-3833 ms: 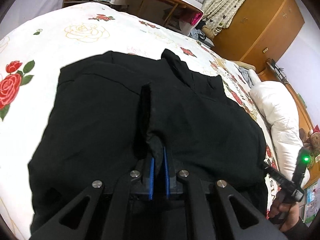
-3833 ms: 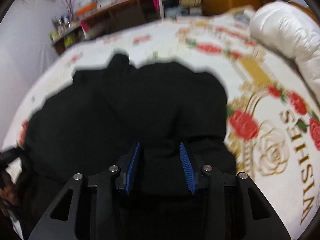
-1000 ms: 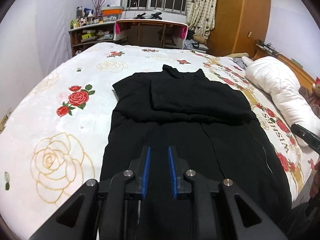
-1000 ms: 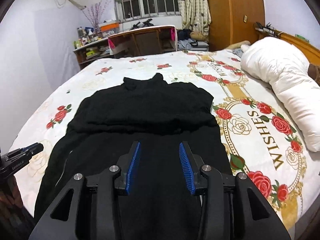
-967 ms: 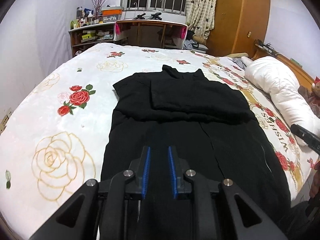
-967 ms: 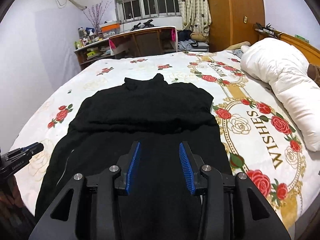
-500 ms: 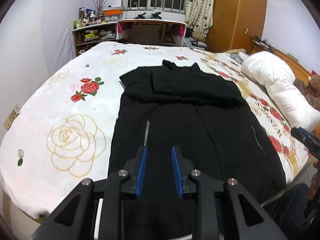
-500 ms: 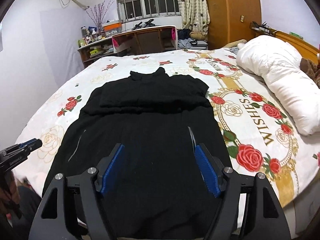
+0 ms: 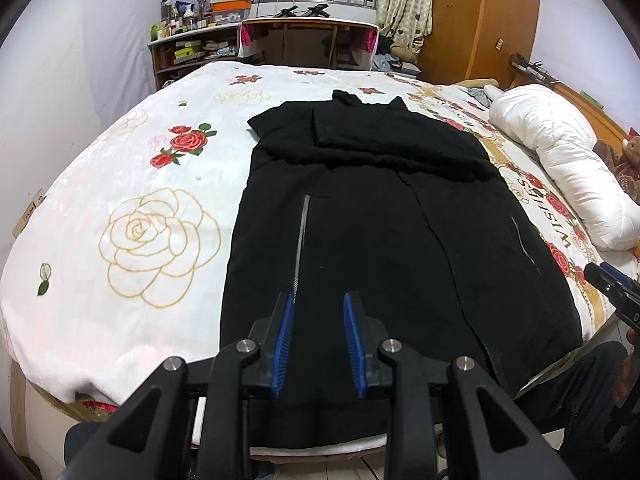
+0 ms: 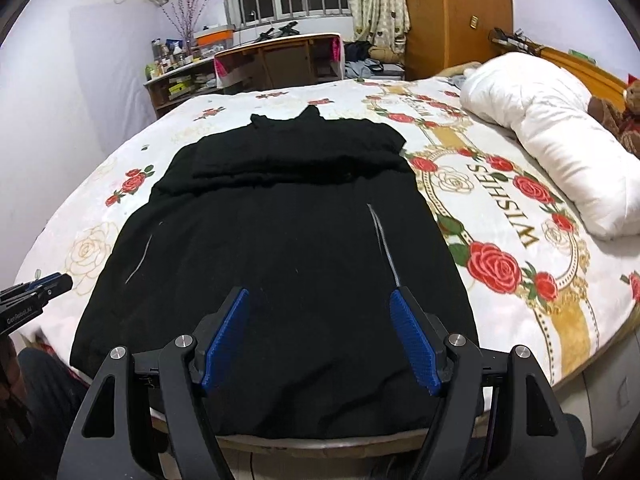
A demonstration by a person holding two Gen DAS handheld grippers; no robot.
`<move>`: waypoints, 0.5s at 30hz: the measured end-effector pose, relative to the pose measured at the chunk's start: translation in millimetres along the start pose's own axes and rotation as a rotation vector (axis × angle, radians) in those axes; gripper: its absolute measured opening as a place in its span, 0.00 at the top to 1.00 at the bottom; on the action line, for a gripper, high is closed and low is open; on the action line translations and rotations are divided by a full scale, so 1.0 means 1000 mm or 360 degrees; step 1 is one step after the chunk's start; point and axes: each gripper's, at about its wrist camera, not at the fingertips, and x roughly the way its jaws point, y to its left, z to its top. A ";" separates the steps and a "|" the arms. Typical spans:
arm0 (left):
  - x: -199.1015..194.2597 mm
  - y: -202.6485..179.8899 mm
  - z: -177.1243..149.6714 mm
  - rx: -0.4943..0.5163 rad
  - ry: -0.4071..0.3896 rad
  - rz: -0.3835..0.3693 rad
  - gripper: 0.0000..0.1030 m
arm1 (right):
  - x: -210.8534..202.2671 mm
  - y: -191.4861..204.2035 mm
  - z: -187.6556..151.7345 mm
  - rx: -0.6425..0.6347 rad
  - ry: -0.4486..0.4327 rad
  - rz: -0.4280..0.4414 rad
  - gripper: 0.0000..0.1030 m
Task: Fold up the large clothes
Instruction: 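Move both tools to the black coat hem and close them on it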
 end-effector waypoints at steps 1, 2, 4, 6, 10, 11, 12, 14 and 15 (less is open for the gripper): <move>0.001 0.001 -0.002 -0.0002 0.0002 0.0004 0.74 | 0.000 -0.002 -0.001 0.0003 0.0004 -0.0005 0.29; 0.002 0.002 -0.002 -0.0004 0.0005 0.0008 0.73 | 0.001 -0.004 -0.002 0.0006 0.0008 -0.0012 0.29; 0.003 0.003 -0.004 -0.0005 0.0010 0.0018 0.73 | 0.002 -0.006 -0.004 0.0011 0.0019 -0.0014 0.29; 0.006 0.004 -0.006 -0.0007 0.0021 0.0030 0.73 | 0.005 -0.010 -0.006 0.0029 0.0040 0.0007 0.29; 0.014 0.011 -0.011 -0.0020 0.0048 0.0054 0.73 | 0.010 -0.022 -0.010 0.0060 0.0076 0.0015 0.29; 0.016 0.013 -0.012 -0.0023 0.0056 0.0064 0.73 | 0.013 -0.026 -0.012 0.0079 0.0089 0.0016 0.29; 0.018 0.015 -0.013 -0.0028 0.0063 0.0070 0.73 | 0.014 -0.031 -0.013 0.0099 0.0100 0.0017 0.29; 0.022 0.019 -0.015 -0.0036 0.0080 0.0082 0.73 | 0.019 -0.039 -0.015 0.0139 0.0124 0.0017 0.29; 0.025 0.021 -0.016 -0.0038 0.0091 0.0092 0.73 | 0.021 -0.043 -0.015 0.0156 0.0134 0.0015 0.29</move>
